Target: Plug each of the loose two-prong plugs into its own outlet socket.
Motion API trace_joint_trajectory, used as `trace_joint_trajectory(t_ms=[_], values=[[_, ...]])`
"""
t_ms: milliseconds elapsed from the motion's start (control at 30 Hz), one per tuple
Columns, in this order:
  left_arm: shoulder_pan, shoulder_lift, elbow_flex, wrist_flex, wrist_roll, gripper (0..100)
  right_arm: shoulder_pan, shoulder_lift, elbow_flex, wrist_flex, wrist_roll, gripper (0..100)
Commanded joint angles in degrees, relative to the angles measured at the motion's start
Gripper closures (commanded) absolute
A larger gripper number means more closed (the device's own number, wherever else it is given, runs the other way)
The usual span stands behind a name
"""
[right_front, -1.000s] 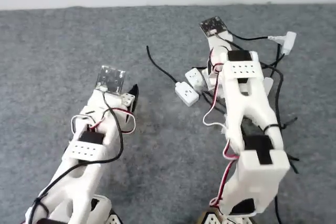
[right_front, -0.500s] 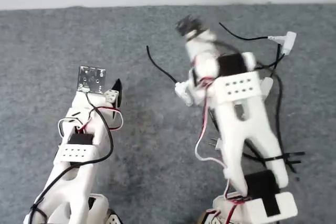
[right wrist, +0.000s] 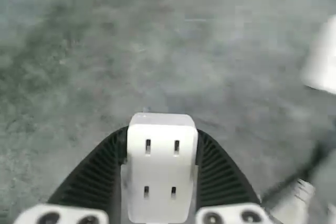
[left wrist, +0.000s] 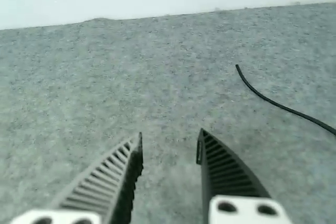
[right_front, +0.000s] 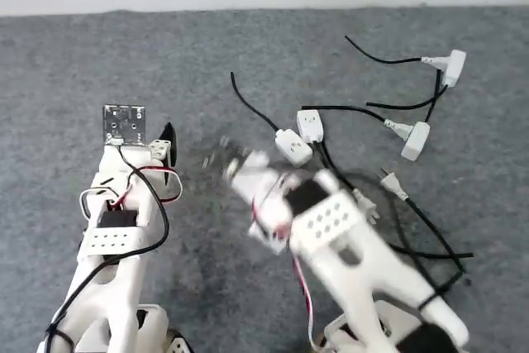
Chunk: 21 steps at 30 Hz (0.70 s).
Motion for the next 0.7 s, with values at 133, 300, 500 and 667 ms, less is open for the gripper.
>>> trace_joint_trajectory(t_ms=[133,300,500,667], values=[[-0.18,-2.11,-1.8,-1.67,0.62,83,-1.89,-3.56,10.99,-12.26,-4.13,97.6],[0.0,-2.02,-1.8,-1.67,0.62,83,-1.89,-3.56,15.03,-15.08,-4.22,79.1],[0.09,-2.02,-1.8,-1.67,0.62,83,0.48,-5.05,12.92,-12.44,-1.49,73.2],[0.09,-1.93,-1.8,-1.67,0.0,83,7.96,-10.42,1.49,-1.63,0.0,75.3]])
